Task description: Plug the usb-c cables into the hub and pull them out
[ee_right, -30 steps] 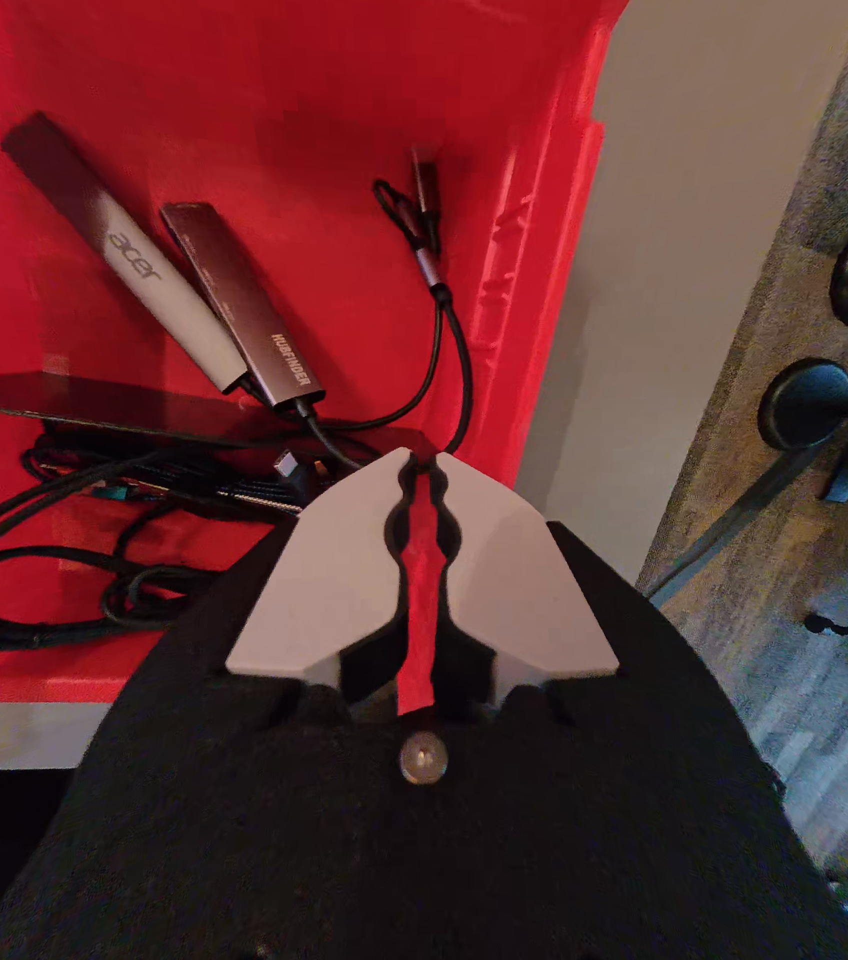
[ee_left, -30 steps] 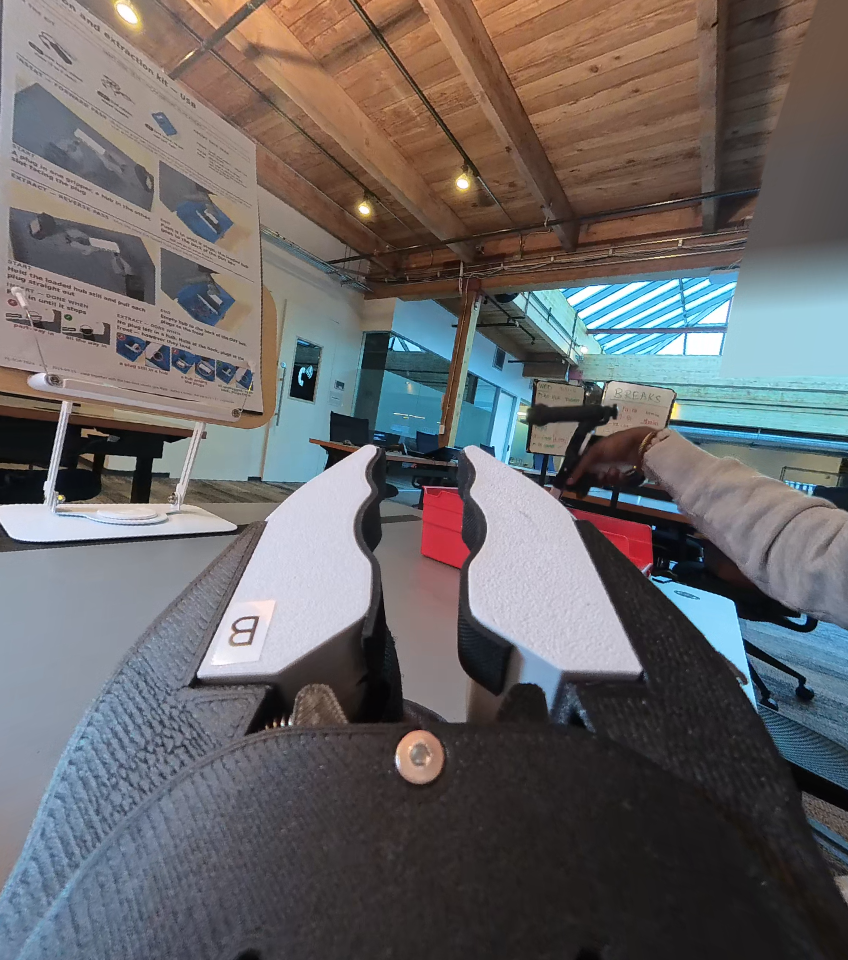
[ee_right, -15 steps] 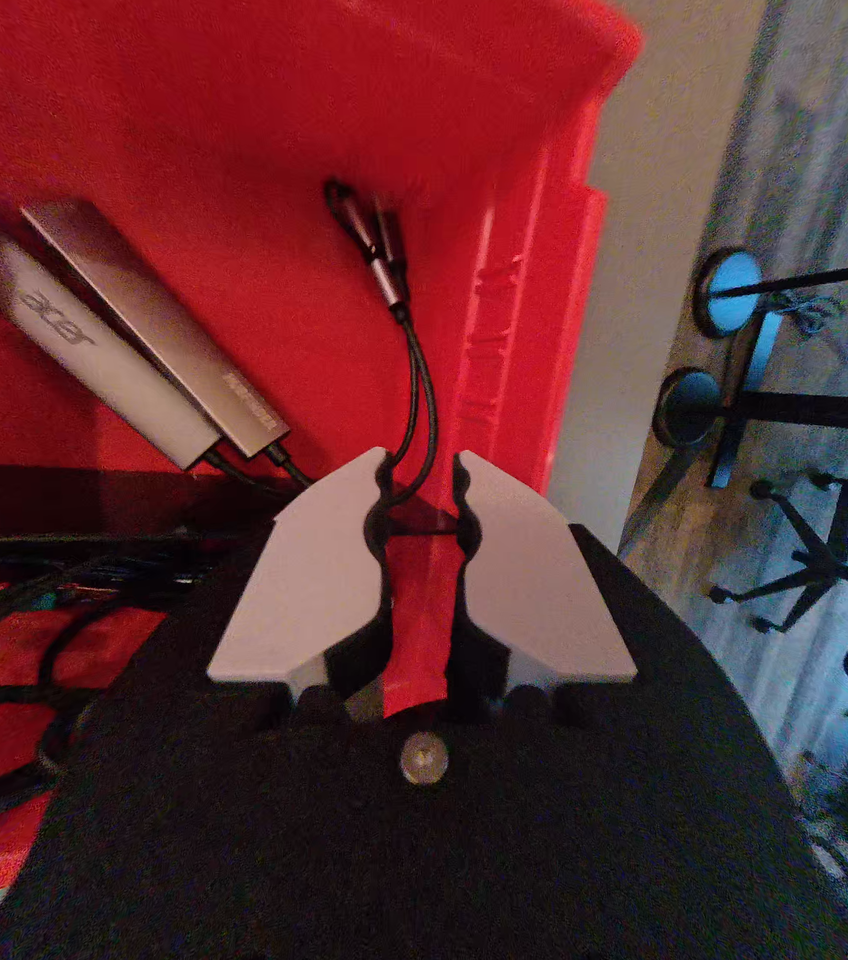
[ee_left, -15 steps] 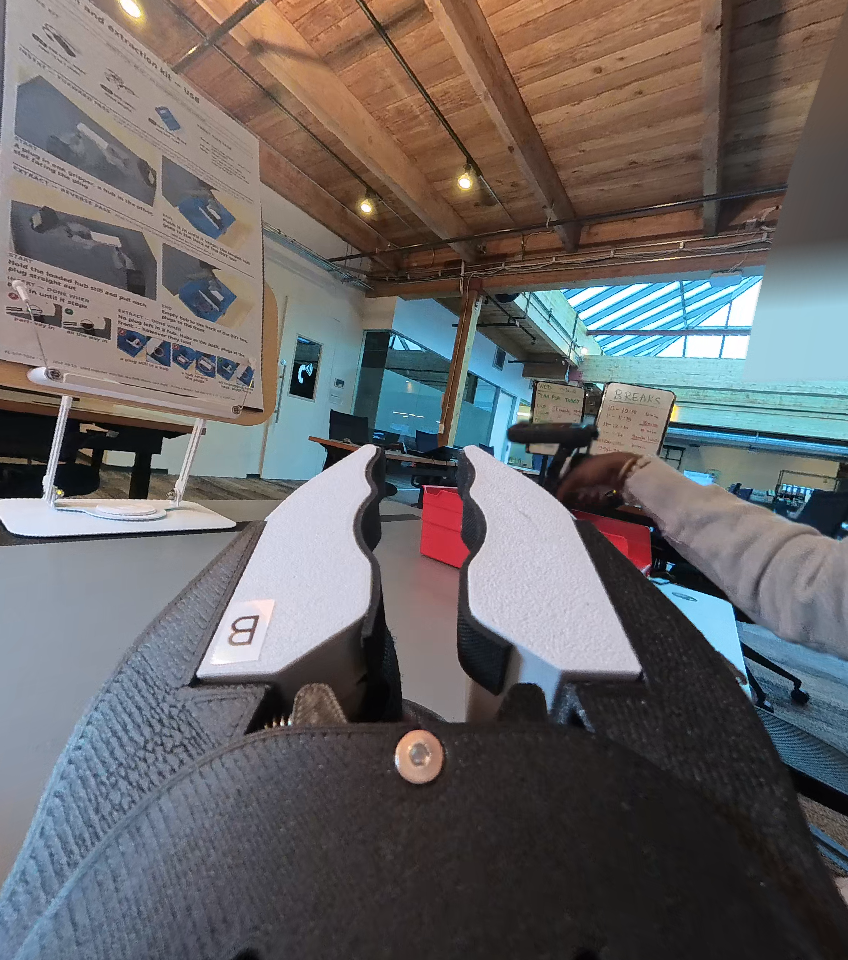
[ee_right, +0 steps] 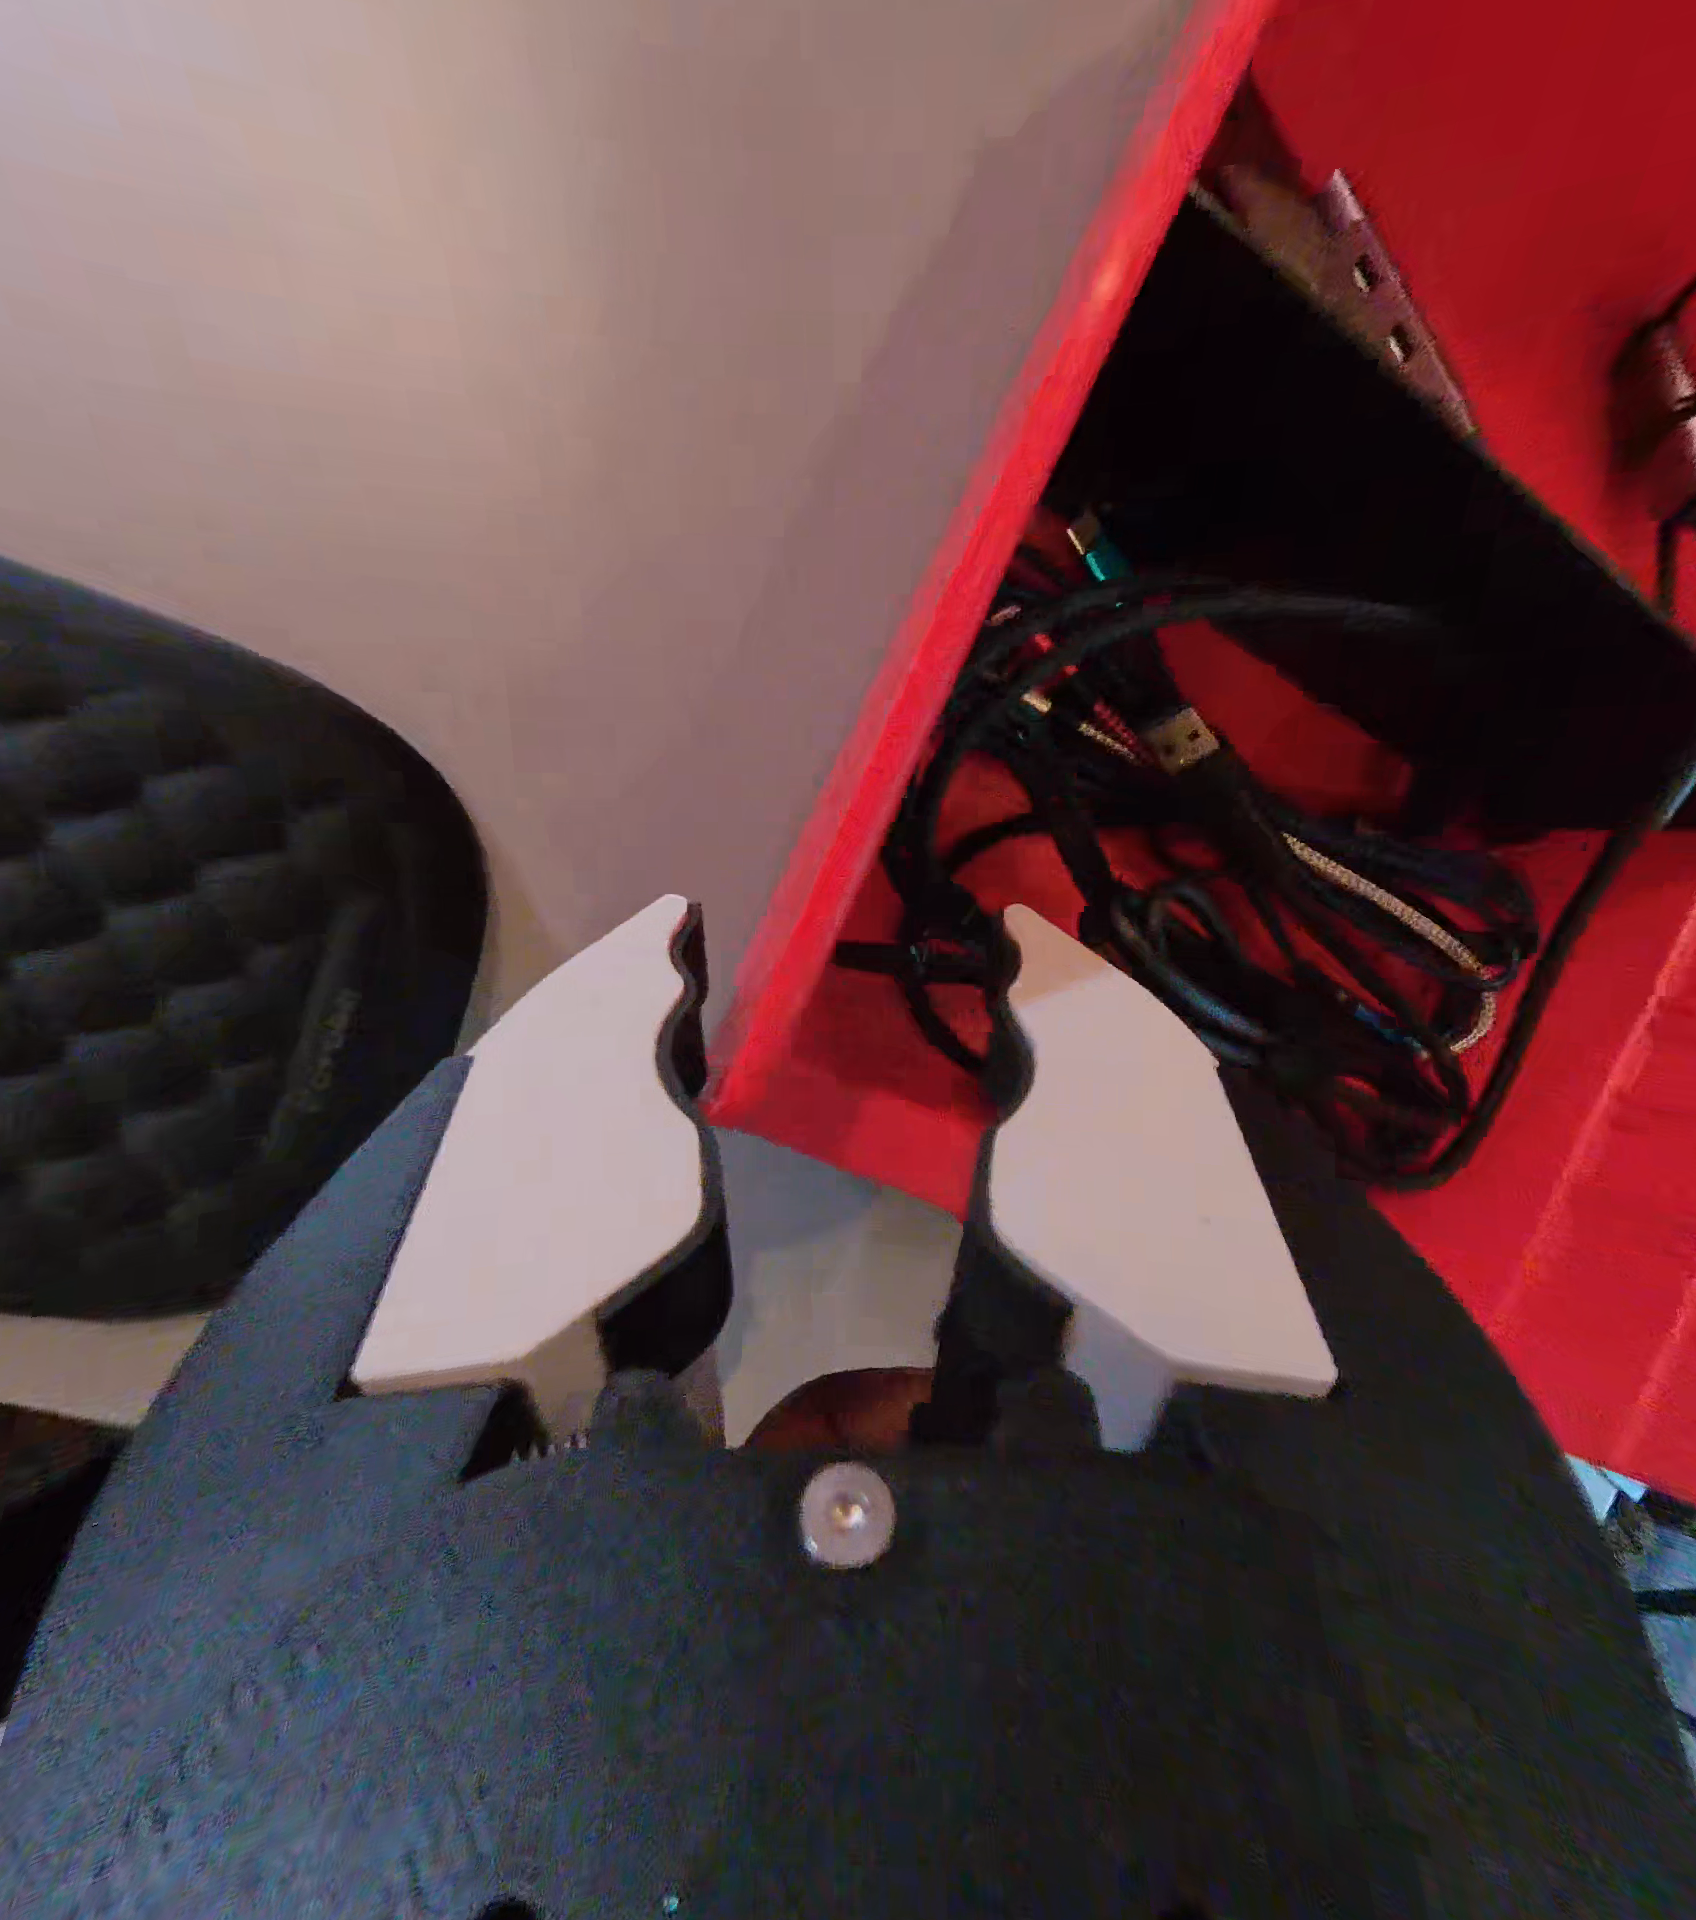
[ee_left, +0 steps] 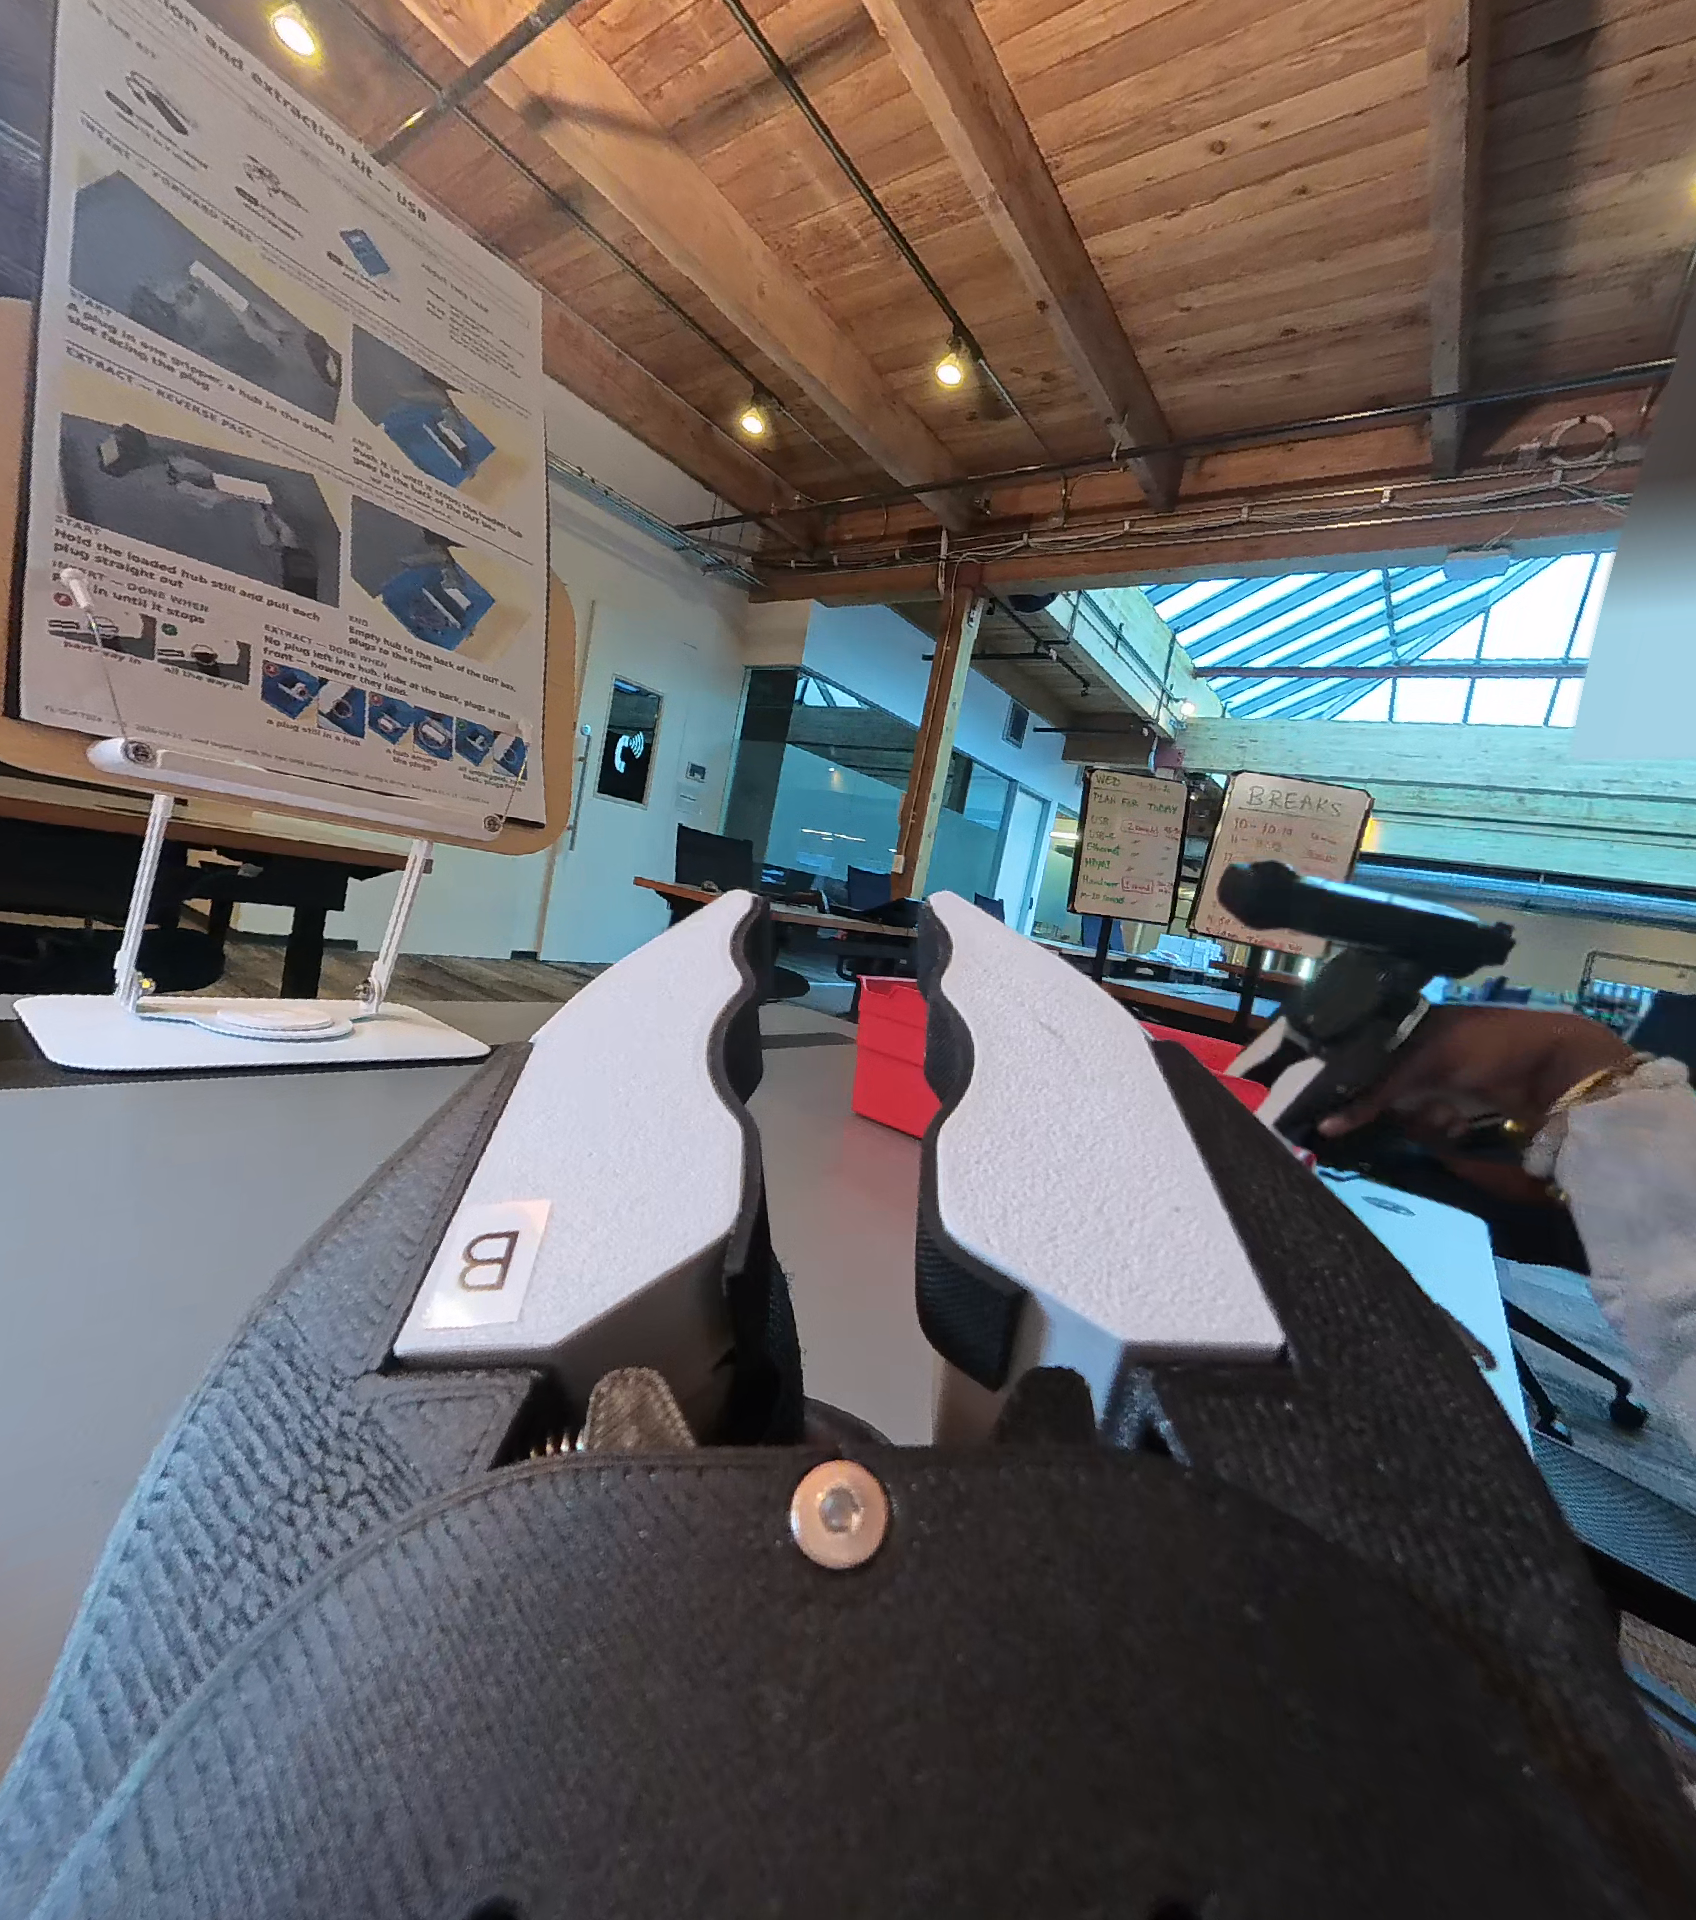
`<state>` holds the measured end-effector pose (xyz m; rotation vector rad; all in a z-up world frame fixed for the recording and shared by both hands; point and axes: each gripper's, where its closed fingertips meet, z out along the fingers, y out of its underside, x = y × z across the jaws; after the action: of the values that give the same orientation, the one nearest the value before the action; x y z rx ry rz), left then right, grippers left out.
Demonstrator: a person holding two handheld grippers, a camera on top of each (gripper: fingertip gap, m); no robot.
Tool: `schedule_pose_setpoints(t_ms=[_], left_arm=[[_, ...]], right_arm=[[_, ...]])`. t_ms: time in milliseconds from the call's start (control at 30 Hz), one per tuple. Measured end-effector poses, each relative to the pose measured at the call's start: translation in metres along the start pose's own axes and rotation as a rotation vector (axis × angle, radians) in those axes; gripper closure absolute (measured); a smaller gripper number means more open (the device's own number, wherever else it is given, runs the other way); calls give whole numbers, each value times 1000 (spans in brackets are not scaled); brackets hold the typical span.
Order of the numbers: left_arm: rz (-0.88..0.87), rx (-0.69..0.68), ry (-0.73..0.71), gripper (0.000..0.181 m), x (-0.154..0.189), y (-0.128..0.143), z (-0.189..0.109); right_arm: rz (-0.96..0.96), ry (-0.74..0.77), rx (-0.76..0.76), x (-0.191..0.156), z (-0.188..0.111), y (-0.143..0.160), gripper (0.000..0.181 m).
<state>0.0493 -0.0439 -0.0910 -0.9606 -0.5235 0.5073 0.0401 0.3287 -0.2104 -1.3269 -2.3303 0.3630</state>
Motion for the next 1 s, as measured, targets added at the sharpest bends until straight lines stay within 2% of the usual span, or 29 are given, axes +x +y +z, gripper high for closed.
schedule_pose_setpoints(t_ms=[100, 200, 367, 500, 733, 833, 1000], left_arm=[[-12, -2, -2, 155, -1, 0, 0], [-34, -5, 9, 155, -1, 0, 0], [-17, 2, 13, 155, 1, -1, 0], [-3, 6, 17, 155, 3, -2, 0], [-20, -24, 55, 157, 10, -6, -2], [-12, 0, 90, 157, 20, -27, -3], [68, 76, 45, 157, 20, -90, -23]], right_arm=[[-63, 96, 91, 0, 10, -31, 148], [-69, 150, 129, -7, 24, -63, 147], [-94, 264, 118, -30, 37, -98, 147], [-115, 235, 174, -76, 39, -127, 144], [-232, 72, 333, -183, 41, -194, 136], [-312, 4, 392, -226, 40, -215, 136], [-454, -63, 472, -291, 36, -242, 131]])
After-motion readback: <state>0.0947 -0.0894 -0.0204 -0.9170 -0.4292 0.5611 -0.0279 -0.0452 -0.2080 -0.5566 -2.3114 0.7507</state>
